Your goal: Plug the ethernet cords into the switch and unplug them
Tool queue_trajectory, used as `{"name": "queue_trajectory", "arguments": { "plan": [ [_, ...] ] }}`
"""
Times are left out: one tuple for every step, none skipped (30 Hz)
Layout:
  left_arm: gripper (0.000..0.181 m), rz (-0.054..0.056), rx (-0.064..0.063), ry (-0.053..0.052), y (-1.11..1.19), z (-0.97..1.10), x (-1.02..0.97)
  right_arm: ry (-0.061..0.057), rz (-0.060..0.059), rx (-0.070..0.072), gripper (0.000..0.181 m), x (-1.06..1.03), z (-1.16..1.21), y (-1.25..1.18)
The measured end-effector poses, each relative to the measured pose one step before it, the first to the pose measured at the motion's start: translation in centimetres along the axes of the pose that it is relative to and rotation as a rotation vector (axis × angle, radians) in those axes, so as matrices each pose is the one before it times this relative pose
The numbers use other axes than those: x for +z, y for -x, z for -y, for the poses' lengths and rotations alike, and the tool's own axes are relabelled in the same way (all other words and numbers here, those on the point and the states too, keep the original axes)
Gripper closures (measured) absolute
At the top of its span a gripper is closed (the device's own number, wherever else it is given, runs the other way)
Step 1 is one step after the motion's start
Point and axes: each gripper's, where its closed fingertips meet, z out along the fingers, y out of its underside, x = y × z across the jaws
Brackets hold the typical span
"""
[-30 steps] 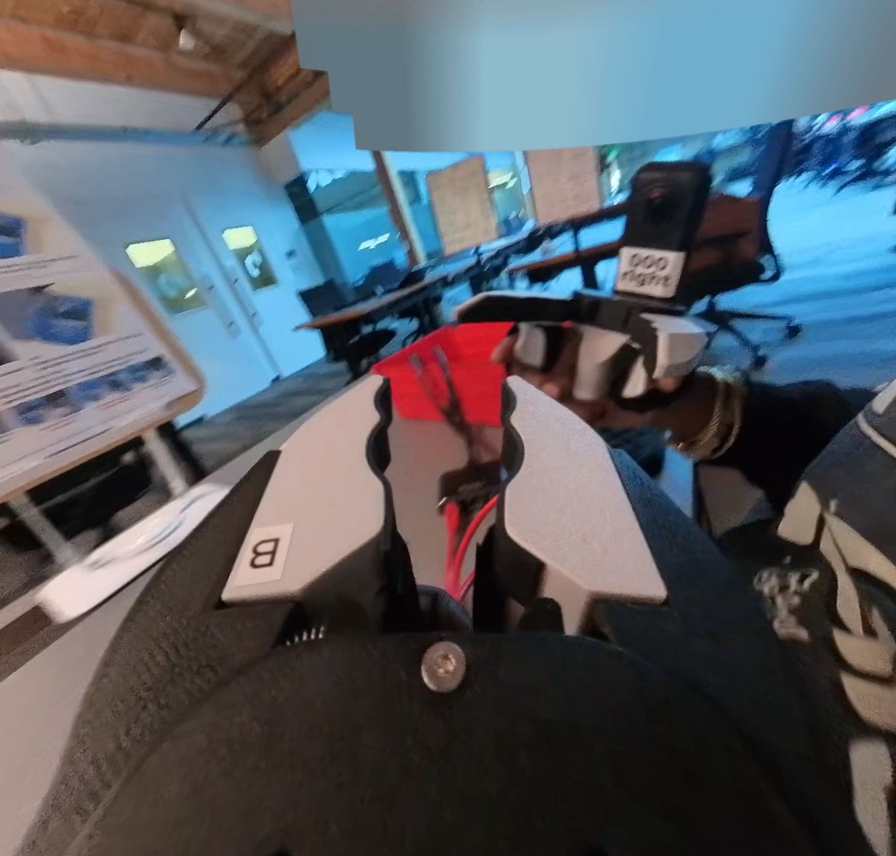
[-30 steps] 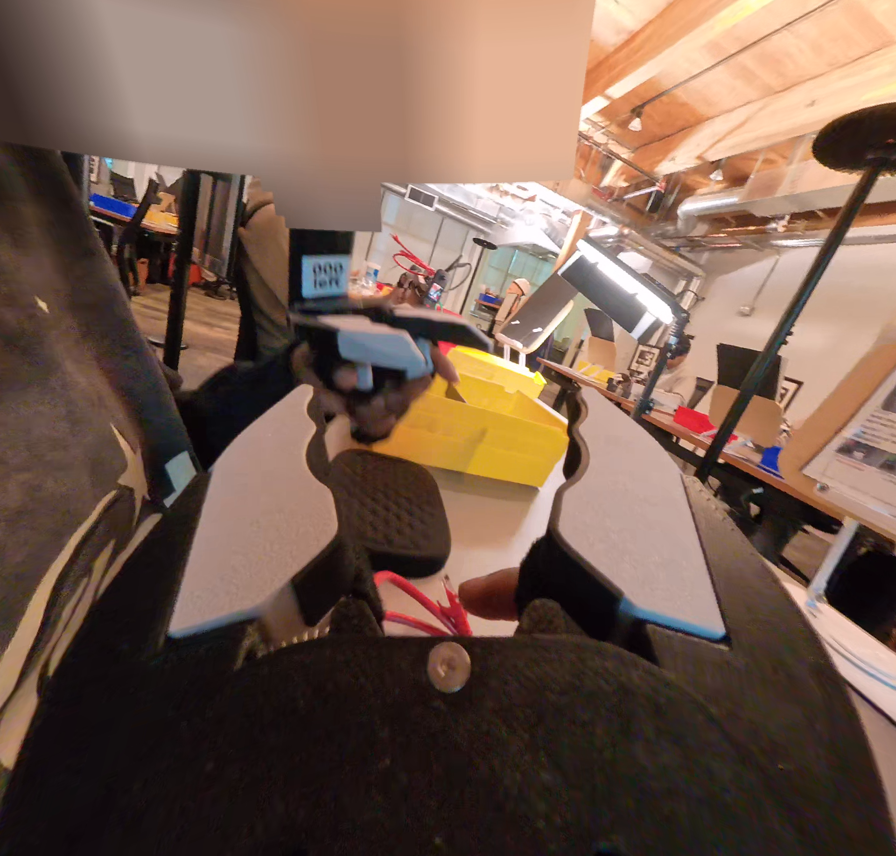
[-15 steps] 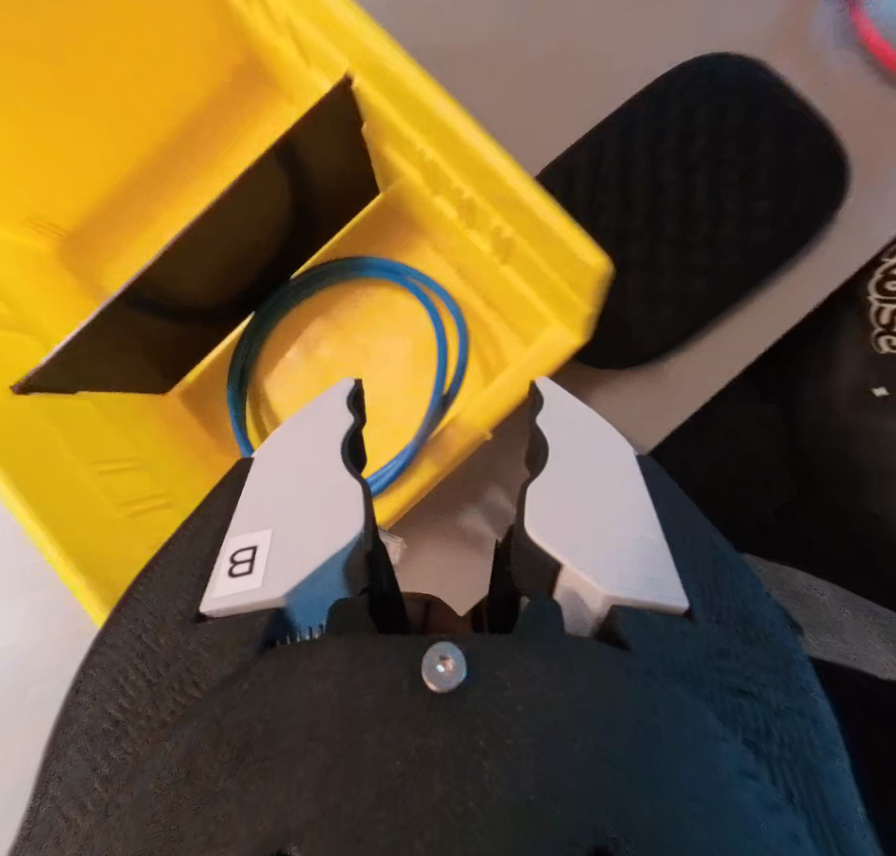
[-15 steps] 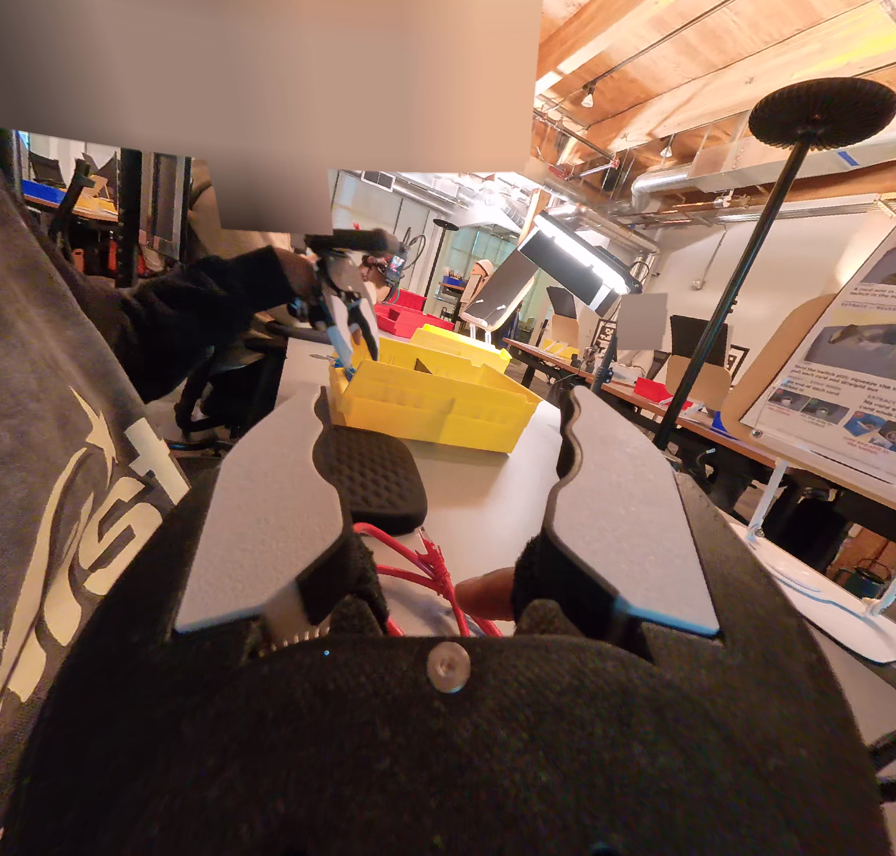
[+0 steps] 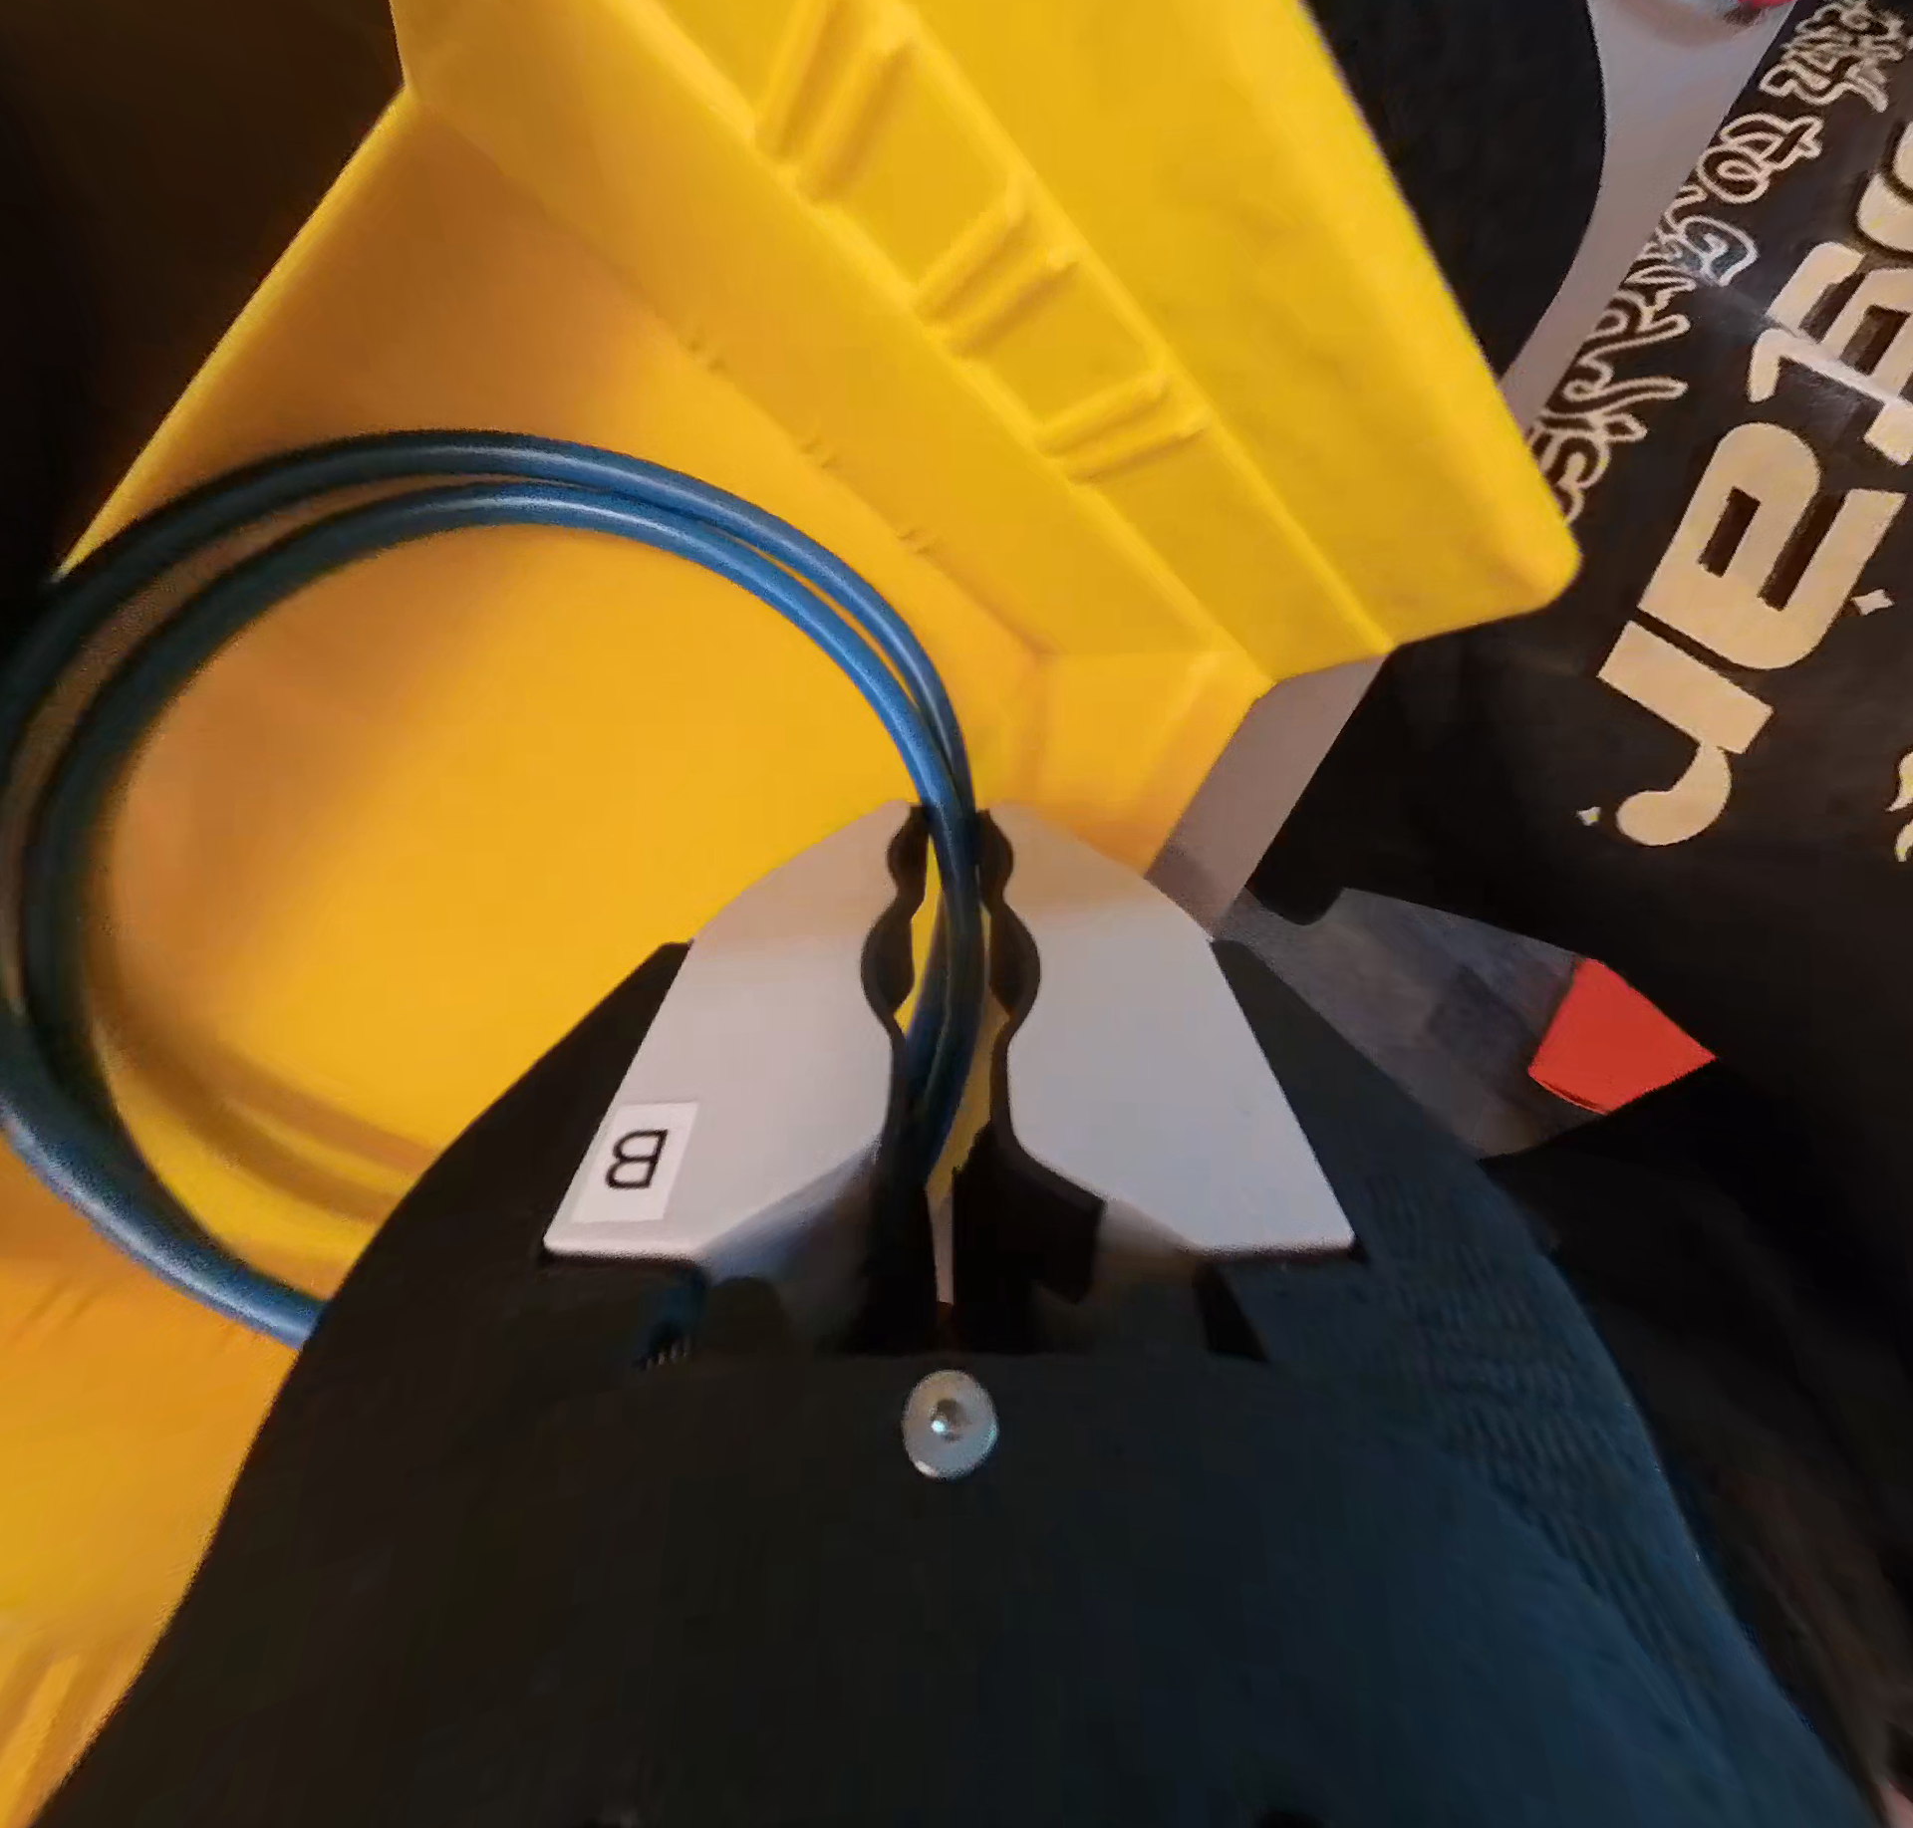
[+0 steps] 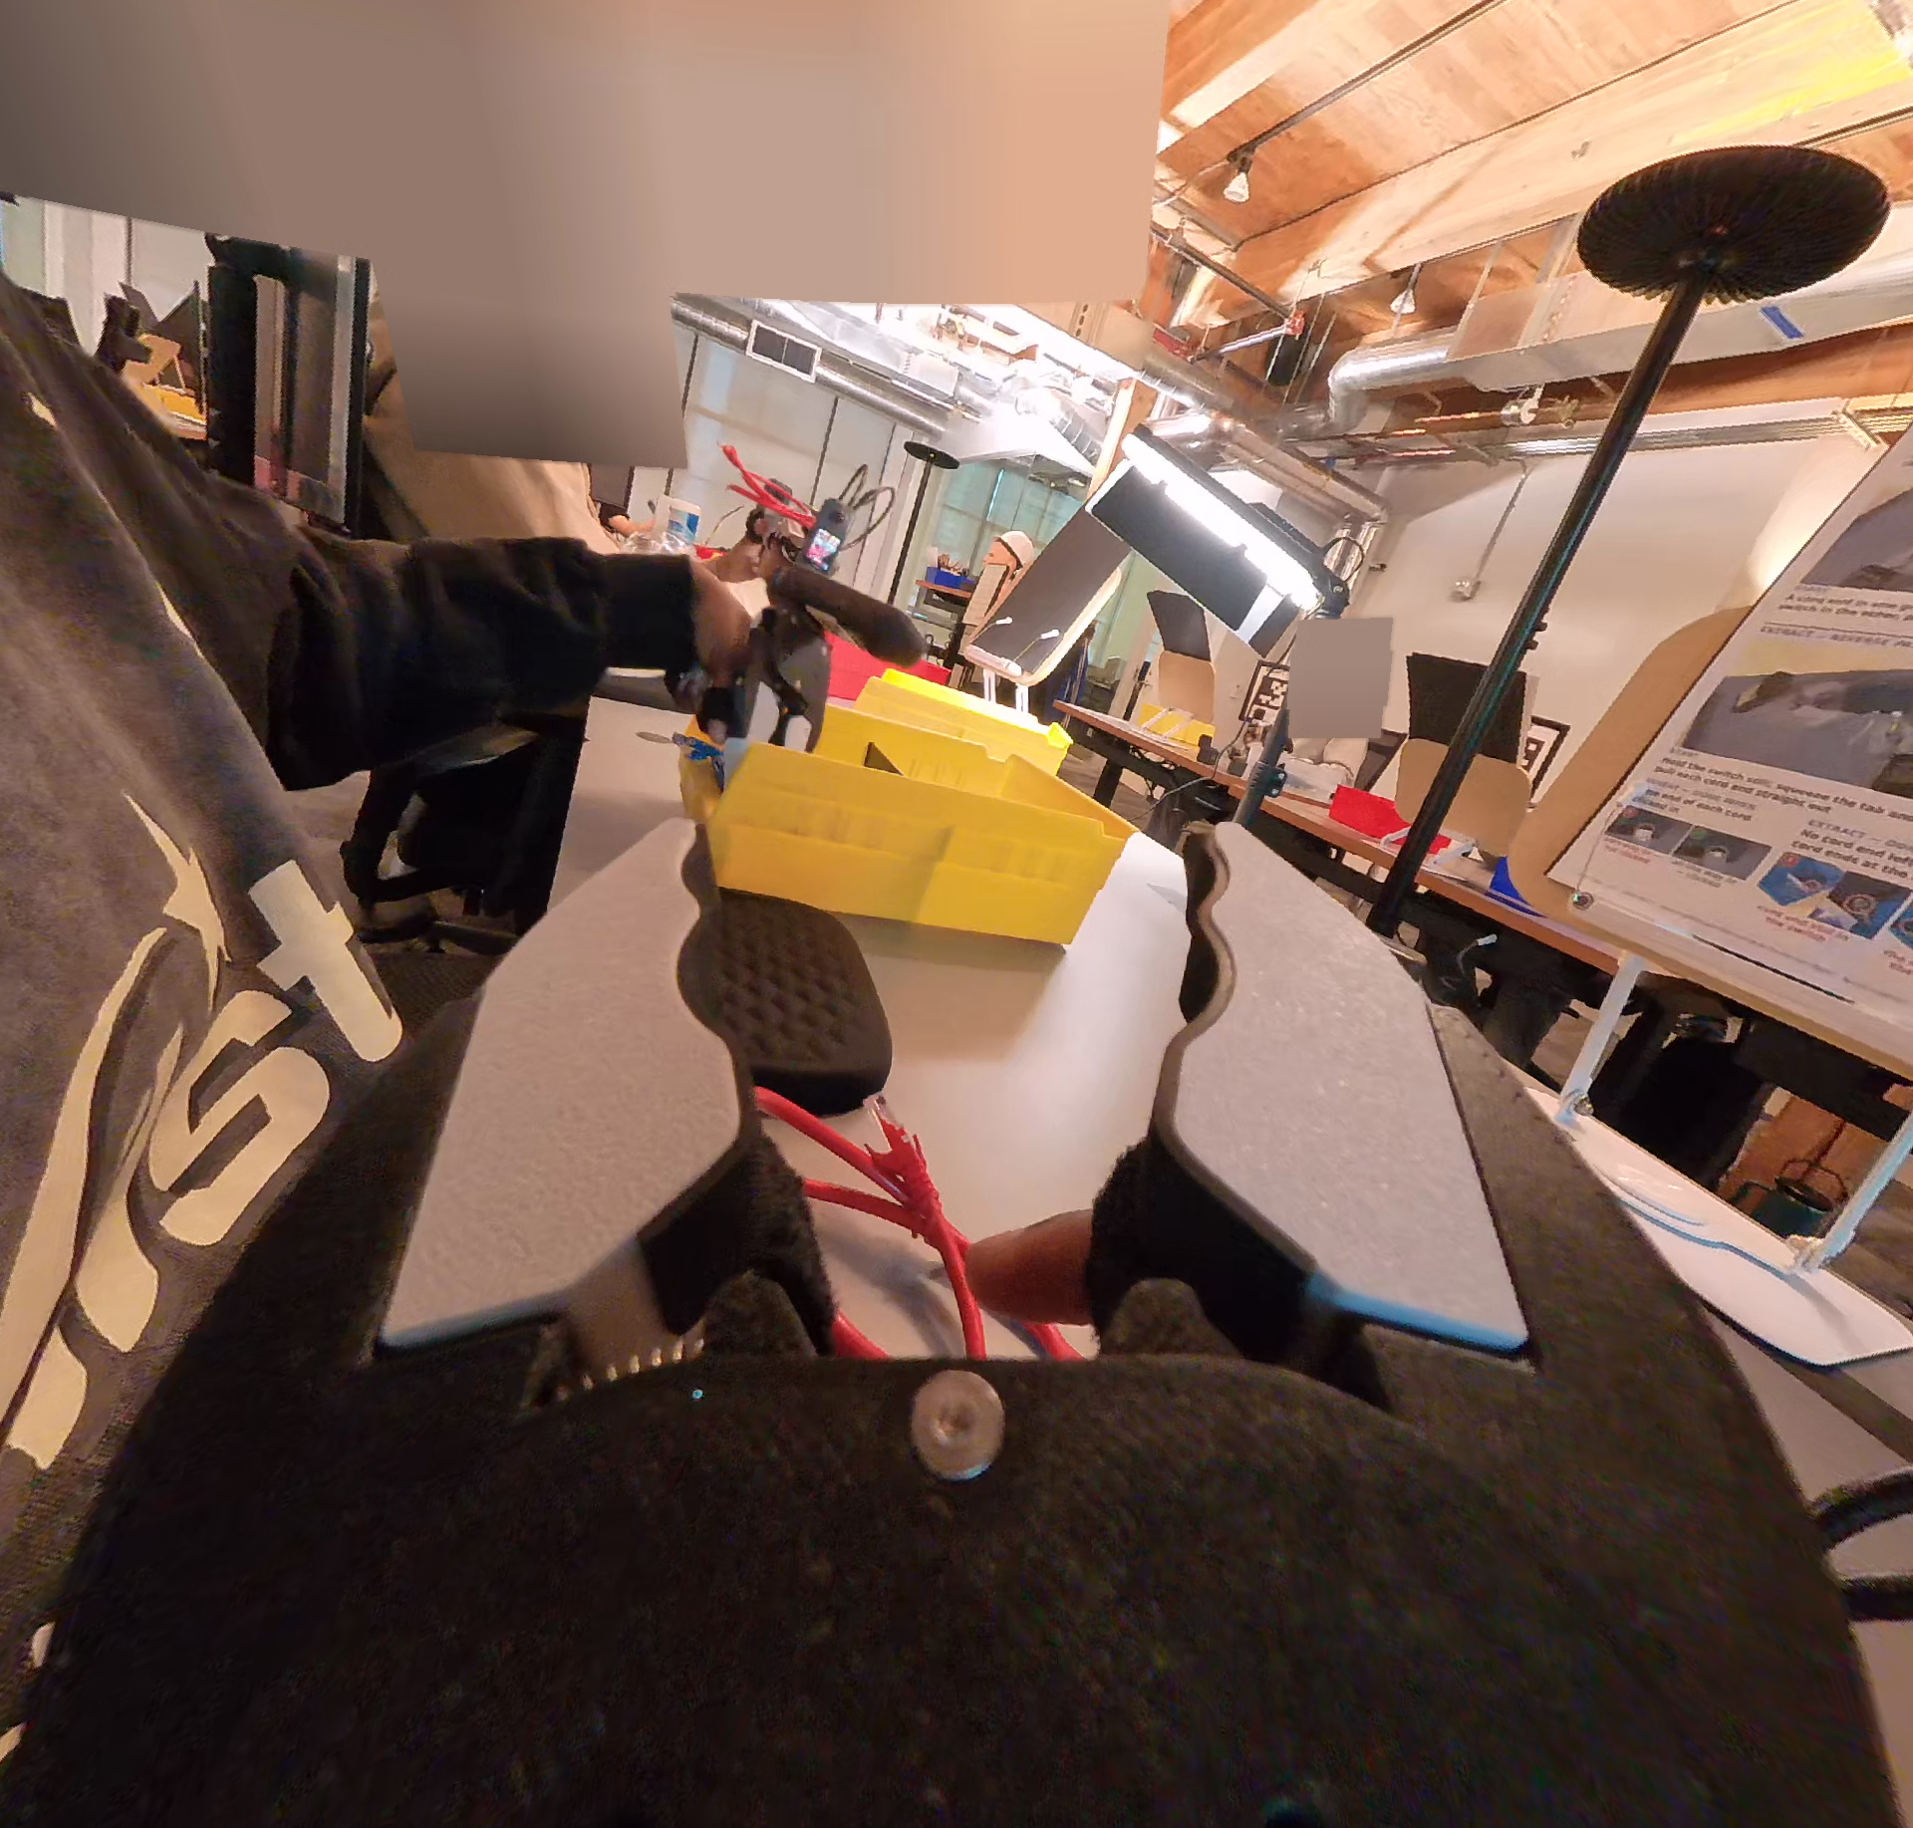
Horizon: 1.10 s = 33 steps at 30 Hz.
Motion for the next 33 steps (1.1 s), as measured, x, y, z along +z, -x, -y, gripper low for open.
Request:
{"name": "queue_trajectory", "arguments": {
  "plan": [
    [0.173,0.0311,0.0195,-0.0175,-0.067,0.120,-0.350,0.0011,-0.0009,0.0002,0.095,-0.019,-0.050,-0.030],
    [0.174,0.0422,0.0163,-0.0360,0.004,0.341,-0.652,0.0018,-0.0011,0.0001,0.095,0.006,-0.065,-0.024],
    [0.174,0.0489,0.0134,-0.0486,0.046,0.483,-0.871,0.0028,-0.0012,-0.0012,0.096,0.009,-0.081,-0.004],
    [0.175,0.0469,0.0181,-0.0493,-0.021,0.465,-0.975,0.0041,-0.0019,-0.0038,0.096,0.035,-0.086,0.004],
    [0.175,0.0508,0.0248,-0.0530,0.019,0.509,-1.032,0.0039,-0.0017,-0.0054,0.096,0.039,-0.074,0.024],
    [0.175,0.0573,0.0232,-0.0596,0.130,0.625,-1.050,0.0021,0.0002,-0.0036,0.096,0.042,-0.050,0.051],
    [0.176,0.0533,0.0170,-0.0665,0.120,0.800,-1.028,-0.0009,0.0021,0.0011,0.097,0.047,0.007,0.054],
    [0.175,0.0506,0.0142,-0.0754,0.090,0.976,-0.979,-0.0033,0.0012,0.0048,0.097,0.024,0.046,0.028],
    [0.175,0.0509,0.0118,-0.0850,0.077,1.178,-0.869,-0.0033,-0.0032,0.0072,0.097,0.014,0.050,-0.043],
    [0.175,0.0506,0.0115,-0.0903,0.044,1.319,-0.707,0.0016,-0.0080,0.0107,0.098,0.008,-0.019,-0.136],
    [0.175,0.0500,0.0074,-0.0916,-0.011,1.379,-0.566,0.0050,-0.0067,0.0123,0.099,0.023,-0.074,-0.148],
    [0.175,0.0430,0.0028,-0.0892,-0.139,1.369,-0.421,0.0059,-0.0062,0.0117,0.099,0.036,-0.093,-0.123],
    [0.175,0.0392,0.0017,-0.0865,-0.244,1.325,-0.327,0.0077,-0.0082,0.0094,0.101,0.042,-0.121,-0.134],
    [0.175,0.0443,0.0017,-0.0827,-0.183,1.264,-0.274,0.0068,-0.0049,0.0044,0.102,0.058,-0.113,-0.053],
    [0.176,0.0331,0.0045,-0.0728,-0.313,1.140,-0.213,0.0047,-0.0010,0.0007,0.102,0.068,-0.067,0.029],
    [0.176,0.0271,0.0026,-0.0691,-0.355,1.112,-0.139,0.0049,-0.0011,-0.0005,0.104,0.079,-0.061,0.058],
    [0.175,0.0190,-0.0010,-0.0664,-0.416,1.100,-0.075,0.0066,0.0013,-0.0022,0.104,0.109,-0.076,0.104],
    [0.175,0.0069,-0.0016,-0.0581,-0.563,1.033,0.019,0.0056,0.0052,-0.0031,0.104,0.110,-0.041,0.185],
    [0.176,0.0057,-0.0044,-0.0573,-0.582,1.001,0.124,0.0047,0.0052,-0.0016,0.104,0.117,-0.028,0.194],
    [0.176,-0.0012,-0.0067,-0.0589,-0.693,0.982,0.224,0.0035,0.0051,0.0008,0.104,0.128,-0.006,0.186],
    [0.175,-0.0107,-0.0102,-0.0610,-0.837,0.936,0.330,-0.0007,0.0064,0.0046,0.105,0.142,0.069,0.215],
    [0.176,-0.0143,-0.0192,-0.0590,-0.861,0.829,0.433,-0.0038,0.0071,0.0082,0.105,0.155,0.116,0.228],
    [0.175,-0.0194,-0.0248,-0.0540,-0.902,0.673,0.491,-0.0035,0.0060,0.0100,0.106,0.170,0.136,0.209],
    [0.175,-0.0282,-0.0278,-0.0476,-0.983,0.510,0.539,-0.0026,0.0058,0.0091,0.107,0.168,0.136,0.217],
    [0.175,-0.0320,-0.0295,-0.0383,-0.993,0.328,0.620,-0.0021,0.0067,0.0061,0.107,0.167,0.128,0.249],
    [0.176,-0.0258,-0.0300,-0.0353,-0.867,0.197,0.662,-0.0009,0.0044,0.0043,0.108,0.162,0.118,0.234],
    [0.176,-0.0267,-0.0312,-0.0334,-0.848,0.089,0.683,0.0017,0.0001,0.0038,0.109,0.184,0.075,0.182],
    [0.176,-0.0265,-0.0323,-0.0319,-0.817,-0.006,0.686,0.0032,-0.0024,0.0033,0.110,0.197,0.027,0.140],
    [0.176,-0.0205,-0.0359,-0.0351,-0.701,-0.044,0.656,0.0024,-0.0026,0.0021,0.111,0.201,-0.012,0.140],
    [0.176,-0.0201,-0.0422,-0.0373,-0.666,-0.093,0.600,-0.0008,-0.0027,-0.0007,0.112,0.215,-0.014,0.149],
    [0.176,-0.0202,-0.0482,-0.0401,-0.612,-0.151,0.539,-0.0033,-0.0069,-0.0043,0.114,0.232,-0.034,0.112],
    [0.176,-0.0228,-0.0478,-0.0361,-0.590,-0.240,0.471,-0.0064,-0.0151,-0.0085,0.115,0.235,-0.023,0.016],
    [0.176,-0.0185,-0.0455,-0.0319,-0.460,-0.320,0.393,-0.0111,-0.0186,-0.0083,0.118,0.266,0.012,-0.009]
  ]
}}
